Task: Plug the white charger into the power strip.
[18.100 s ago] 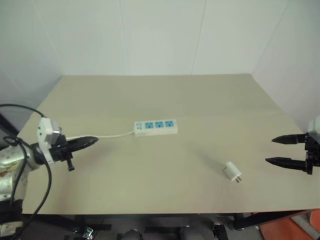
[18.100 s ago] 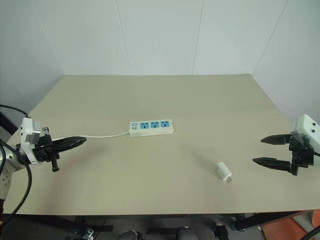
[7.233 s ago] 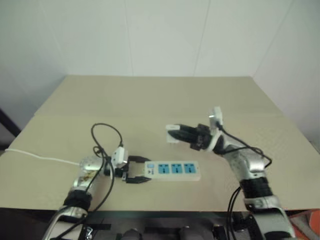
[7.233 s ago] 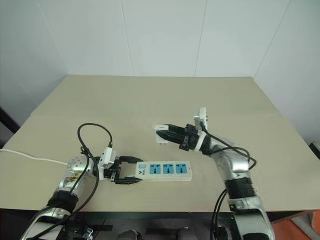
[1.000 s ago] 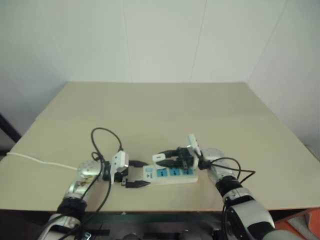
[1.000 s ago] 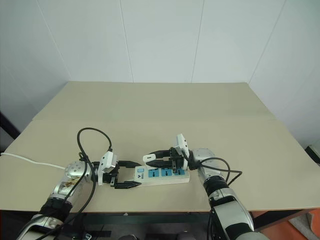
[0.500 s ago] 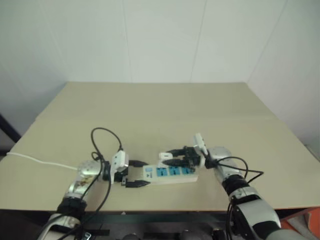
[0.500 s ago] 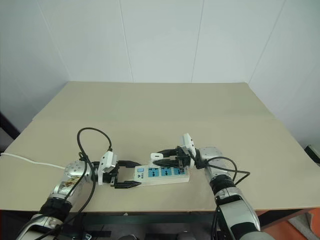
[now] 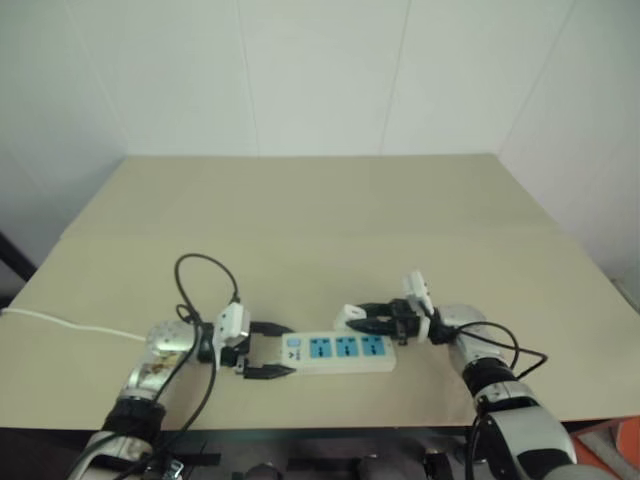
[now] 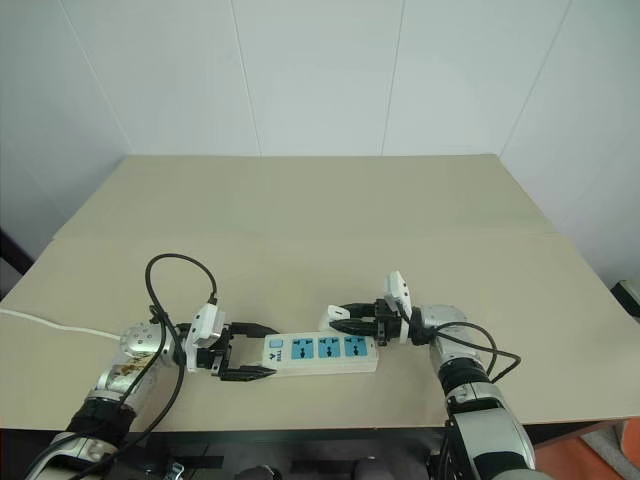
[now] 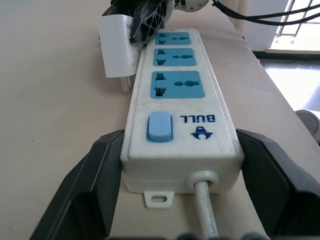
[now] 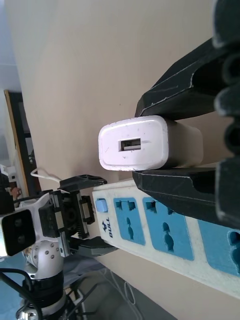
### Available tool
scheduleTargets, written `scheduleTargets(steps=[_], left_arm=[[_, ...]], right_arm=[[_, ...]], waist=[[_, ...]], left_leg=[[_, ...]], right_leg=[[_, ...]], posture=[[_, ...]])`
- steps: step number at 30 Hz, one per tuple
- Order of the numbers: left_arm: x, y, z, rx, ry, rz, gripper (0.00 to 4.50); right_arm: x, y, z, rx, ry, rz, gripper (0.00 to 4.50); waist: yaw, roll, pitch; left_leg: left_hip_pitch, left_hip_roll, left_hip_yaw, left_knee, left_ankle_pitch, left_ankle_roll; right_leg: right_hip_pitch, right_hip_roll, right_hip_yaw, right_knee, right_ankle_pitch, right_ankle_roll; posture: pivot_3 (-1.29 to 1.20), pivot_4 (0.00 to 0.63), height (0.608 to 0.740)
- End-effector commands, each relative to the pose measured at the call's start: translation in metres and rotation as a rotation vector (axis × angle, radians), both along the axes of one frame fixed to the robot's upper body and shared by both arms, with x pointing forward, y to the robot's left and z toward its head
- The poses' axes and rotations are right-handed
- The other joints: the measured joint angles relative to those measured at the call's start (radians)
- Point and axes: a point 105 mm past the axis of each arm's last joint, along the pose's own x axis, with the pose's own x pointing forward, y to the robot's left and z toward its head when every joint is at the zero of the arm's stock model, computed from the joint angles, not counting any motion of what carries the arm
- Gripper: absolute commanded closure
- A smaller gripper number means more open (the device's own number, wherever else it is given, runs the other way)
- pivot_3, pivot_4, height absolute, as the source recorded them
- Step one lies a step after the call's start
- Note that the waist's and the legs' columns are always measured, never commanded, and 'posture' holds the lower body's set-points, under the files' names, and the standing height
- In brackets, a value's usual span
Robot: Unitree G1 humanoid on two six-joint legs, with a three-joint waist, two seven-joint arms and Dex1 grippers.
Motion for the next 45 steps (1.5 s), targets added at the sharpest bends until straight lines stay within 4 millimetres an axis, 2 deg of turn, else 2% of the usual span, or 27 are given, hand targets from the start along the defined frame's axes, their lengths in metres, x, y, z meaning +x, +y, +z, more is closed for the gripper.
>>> scheduleTargets(steps=[1,8,10,14,17,26,30,33,38,40,45], left_arm=[[0.000,-0.006,-0.003,0.006,0.011,-0.002,1.28],[-0.001,-0.010,-0.005,0.003,0.011,-0.007,1.28],[-0.002,-0.011,-0.005,0.004,0.012,-0.008,1.28],[-0.003,-0.011,-0.004,0.005,0.011,-0.011,1.28],[-0.003,-0.012,-0.002,0.004,0.008,-0.014,1.28],[-0.001,-0.013,0.002,-0.002,-0.001,-0.017,1.28],[0.000,-0.013,0.005,-0.006,-0.004,-0.021,1.28],[0.000,-0.013,0.006,-0.005,-0.002,-0.028,1.28],[-0.001,-0.009,0.004,0.016,0.003,-0.030,1.28],[-0.001,-0.009,0.003,0.023,0.003,-0.029,1.28],[-0.001,-0.008,0.002,0.032,0.002,-0.025,1.28]], right_arm=[[-0.007,0.025,0.034,0.026,-0.139,0.116,3.38],[-0.016,0.052,0.069,-0.061,-0.302,0.165,3.38],[-0.021,0.056,0.074,-0.107,-0.348,0.179,3.38],[-0.014,0.064,0.077,-0.184,-0.404,0.106,3.38],[-0.011,0.067,0.072,-0.192,-0.411,0.067,3.38],[0.023,0.076,0.033,-0.171,-0.410,-0.235,3.38],[0.032,0.077,0.019,-0.160,-0.379,-0.319,3.38],[0.038,0.073,0.028,-0.107,-0.339,-0.348,3.38],[0.033,0.068,0.070,0.009,-0.349,-0.261,3.38],[0.029,0.066,0.086,-0.008,-0.385,-0.228,3.38],[0.007,0.053,0.115,-0.230,-0.405,-0.089,3.38]], waist=[[0.000,0.004,0.005],[-0.002,0.007,0.010],[-0.003,0.007,0.010],[-0.003,0.007,0.010],[-0.005,0.007,0.010],[-0.030,0.007,0.010],[-0.022,0.007,0.010],[-0.021,0.006,0.011],[-0.020,0.006,0.013],[-0.021,0.006,0.016],[-0.016,0.006,0.017]], left_leg=[[-0.002,0.000,0.000,0.000,0.000,0.000],[-0.002,0.000,0.000,0.000,0.000,0.000],[-0.002,0.000,0.000,0.000,0.000,0.000],[0.000,0.000,0.000,0.000,0.000,0.000],[0.000,0.000,0.000,0.000,0.000,0.000],[0.001,0.001,0.000,-0.001,0.000,0.000],[-0.002,0.001,0.000,-0.001,0.001,-0.001],[-0.002,-0.001,0.000,0.000,0.001,-0.001],[-0.002,-0.001,0.000,0.000,0.001,-0.001],[-0.003,-0.001,0.000,0.000,0.001,-0.001],[-0.004,-0.001,-0.001,0.001,0.001,-0.001]], right_leg=[[-0.002,0.000,0.000,0.000,0.001,0.000],[-0.002,0.000,0.000,0.000,0.001,0.001],[-0.002,0.000,0.000,0.000,0.001,0.001],[-0.001,0.000,0.000,0.000,0.001,0.001],[-0.002,0.001,0.000,0.001,0.001,0.001],[-0.002,0.002,0.001,0.001,0.003,-0.001],[-0.003,0.003,0.001,0.001,0.003,-0.001],[-0.002,0.000,0.002,-0.001,0.004,0.000],[-0.002,0.000,0.002,0.000,0.004,0.001],[-0.002,0.000,0.002,0.000,0.004,0.001],[-0.003,0.000,0.001,0.000,0.004,0.001]], posture=[[0.00,0.150,0.740],[0.00,0.150,0.740],[0.00,0.150,0.740],[0.00,0.150,0.740],[0.00,0.150,0.740],[0.00,0.150,0.740],[0.00,0.150,0.740],[0.00,0.150,0.740],[0.00,0.150,0.740],[0.00,0.150,0.740],[0.00,0.150,0.740]])
